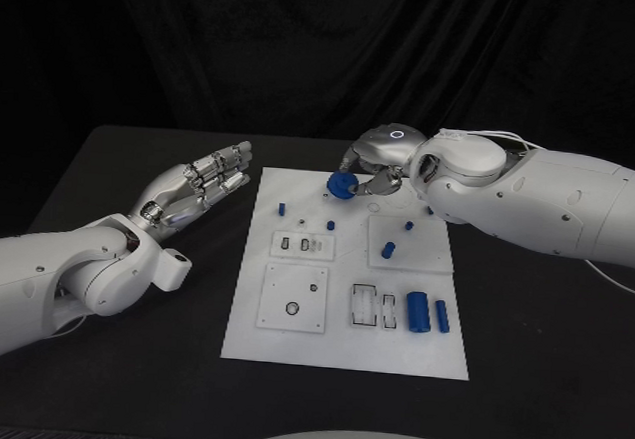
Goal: Assemble the parts on the task board
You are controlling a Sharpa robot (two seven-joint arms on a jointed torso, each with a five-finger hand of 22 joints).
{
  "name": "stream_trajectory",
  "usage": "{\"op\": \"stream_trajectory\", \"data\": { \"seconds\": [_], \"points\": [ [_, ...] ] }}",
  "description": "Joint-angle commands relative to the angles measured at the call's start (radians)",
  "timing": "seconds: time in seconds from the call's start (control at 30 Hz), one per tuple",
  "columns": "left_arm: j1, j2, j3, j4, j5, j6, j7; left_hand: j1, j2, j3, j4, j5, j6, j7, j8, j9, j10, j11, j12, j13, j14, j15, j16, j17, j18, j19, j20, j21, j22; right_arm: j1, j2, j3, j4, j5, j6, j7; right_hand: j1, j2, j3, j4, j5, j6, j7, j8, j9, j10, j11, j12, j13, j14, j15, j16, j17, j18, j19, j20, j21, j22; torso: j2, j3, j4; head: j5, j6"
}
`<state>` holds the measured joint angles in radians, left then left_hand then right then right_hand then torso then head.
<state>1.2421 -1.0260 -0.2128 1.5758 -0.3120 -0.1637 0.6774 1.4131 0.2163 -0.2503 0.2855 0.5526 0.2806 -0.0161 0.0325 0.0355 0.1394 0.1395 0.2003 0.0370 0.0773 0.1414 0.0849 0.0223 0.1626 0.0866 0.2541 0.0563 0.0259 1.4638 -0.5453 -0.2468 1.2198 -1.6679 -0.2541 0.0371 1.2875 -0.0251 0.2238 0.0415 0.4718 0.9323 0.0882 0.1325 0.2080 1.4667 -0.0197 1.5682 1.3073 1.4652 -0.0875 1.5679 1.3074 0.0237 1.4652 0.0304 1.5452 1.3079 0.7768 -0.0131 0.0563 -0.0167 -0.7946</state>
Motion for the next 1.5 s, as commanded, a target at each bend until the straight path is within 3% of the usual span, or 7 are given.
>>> {"op": "stream_trajectory", "data": {
  "seconds": [0.03, 0.47, 1.0, 1.5],
  "points": [
    [0.002, 0.003, 0.001, -0.001, -0.004, 0.010, 0.128, 0.009, -0.002, 0.005, -0.001, 0.004, -0.008, 0.001, 0.002, -0.001, -0.007, 0.003, -0.005, -0.001, 0.001, 0.007, 0.004, 0.002, 0.018, 0.000, 0.007, 0.003, 0.001, -0.006, 0.016, 0.001, -0.014, -0.006, 0.021, -0.001, -0.006, -0.002, 0.009, 0.013, 0.002, 0.022, -0.028, 0.101, 0.227, 0.104, -0.001, 0.003, 0.263, 0.106, 0.002, 0.003, 0.263, -0.017, 0.089, -0.003, 0.004, 0.253, -0.001, -0.0002, -0.0012, -0.001, -0.003],
    [0.002, 0.009, 0.001, -0.005, -0.004, 0.014, 0.123, 0.012, -0.003, 0.007, -0.003, 0.008, -0.008, 0.001, 0.002, -0.001, -0.007, 0.003, -0.005, 0.000, 0.001, 0.008, 0.004, 0.002, 0.018, 0.001, 0.009, 0.004, 0.002, -0.016, 0.056, 0.001, -0.054, -0.006, 0.055, -0.011, -0.012, -0.005, 0.019, 0.015, -0.010, 0.007, -0.024, 0.083, 0.222, 0.104, 0.002, 0.003, 0.263, 0.106, 0.008, 0.003, 0.263, -0.014, 0.083, 0.002, -0.005, 0.250, -0.001, -0.0003, -0.0019, -0.001, -0.007],
    [0.002, 0.012, 0.001, -0.007, -0.004, 0.015, 0.122, 0.015, -0.003, 0.008, -0.005, 0.012, -0.009, 0.001, 0.002, -0.001, -0.008, 0.003, -0.005, 0.000, 0.001, 0.009, 0.004, 0.001, 0.018, 0.001, 0.010, 0.005, 0.002, -0.018, 0.079, 0.001, -0.063, -0.006, 0.077, -0.011, -0.031, -0.018, 0.048, 0.027, -0.049, -0.066, -0.028, 0.004, 0.190, 0.104, 0.000, 0.003, 0.263, 0.106, 0.012, 0.003, 0.263, -0.006, 0.062, 0.009, -0.034, 0.239, -0.001, -0.0009, -0.0013, -0.004, -0.009],
    [0.002, 0.011, 0.001, -0.006, -0.004, 0.016, 0.121, 0.017, -0.003, 0.009, -0.006, 0.014, -0.008, 0.001, 0.002, -0.001, -0.008, 0.003, -0.005, -0.001, 0.002, 0.009, 0.004, 0.001, 0.018, 0.001, 0.011, 0.004, 0.002, -0.020, 0.098, 0.001, -0.077, -0.006, 0.124, -0.036, -0.034, -0.028, 0.069, 0.029, -0.067, -0.106, -0.028, -0.046, 0.153, 0.104, -0.001, 0.003, 0.263, 0.106, 0.013, 0.003, 0.263, 0.002, 0.042, 0.009, -0.064, 0.228, -0.001, -0.0004, -0.0018, -0.004, -0.008]
  ]
}}
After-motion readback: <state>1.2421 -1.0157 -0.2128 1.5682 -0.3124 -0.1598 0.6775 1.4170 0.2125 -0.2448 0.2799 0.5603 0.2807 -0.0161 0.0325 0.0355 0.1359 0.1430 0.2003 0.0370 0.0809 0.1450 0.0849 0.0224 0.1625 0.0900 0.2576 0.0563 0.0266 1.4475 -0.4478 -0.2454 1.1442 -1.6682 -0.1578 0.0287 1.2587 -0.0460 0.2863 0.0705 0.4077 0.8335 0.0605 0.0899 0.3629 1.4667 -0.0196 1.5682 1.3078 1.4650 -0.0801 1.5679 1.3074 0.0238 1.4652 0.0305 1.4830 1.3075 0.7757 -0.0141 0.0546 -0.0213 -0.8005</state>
